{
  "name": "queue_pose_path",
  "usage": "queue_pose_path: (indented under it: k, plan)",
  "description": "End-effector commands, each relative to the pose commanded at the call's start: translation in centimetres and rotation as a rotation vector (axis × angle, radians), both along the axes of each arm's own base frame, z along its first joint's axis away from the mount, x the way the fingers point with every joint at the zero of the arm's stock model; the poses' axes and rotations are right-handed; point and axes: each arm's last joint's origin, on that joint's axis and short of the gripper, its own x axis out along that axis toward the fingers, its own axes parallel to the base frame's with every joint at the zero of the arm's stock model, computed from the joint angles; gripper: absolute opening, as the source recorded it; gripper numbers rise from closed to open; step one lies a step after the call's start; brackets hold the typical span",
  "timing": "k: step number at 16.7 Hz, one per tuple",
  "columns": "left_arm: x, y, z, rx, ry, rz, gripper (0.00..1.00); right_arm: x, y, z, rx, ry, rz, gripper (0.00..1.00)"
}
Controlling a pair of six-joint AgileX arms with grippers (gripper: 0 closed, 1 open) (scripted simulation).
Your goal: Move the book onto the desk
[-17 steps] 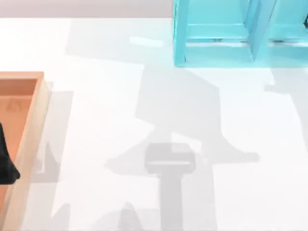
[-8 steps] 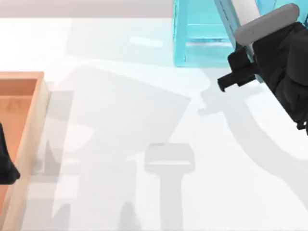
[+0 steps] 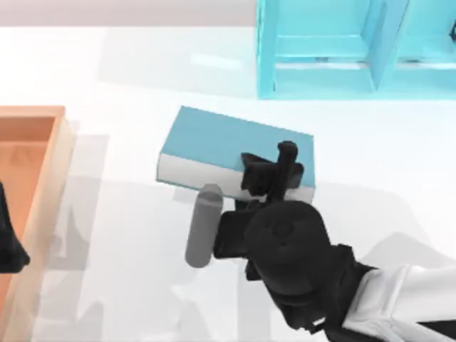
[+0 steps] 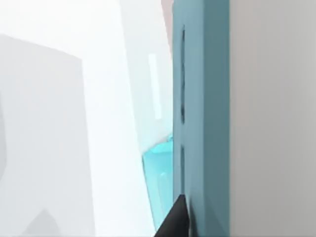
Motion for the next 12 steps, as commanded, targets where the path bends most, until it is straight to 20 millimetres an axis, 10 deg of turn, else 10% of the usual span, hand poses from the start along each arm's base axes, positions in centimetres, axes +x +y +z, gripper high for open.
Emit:
queue_pose_path:
  k: [12]
  plan:
    - [0.0, 0.0, 0.0, 0.000, 0.000, 0.000, 1.00, -3.1, 1.4, -1.8, -0.187, -0.062, 0.033, 0.00]
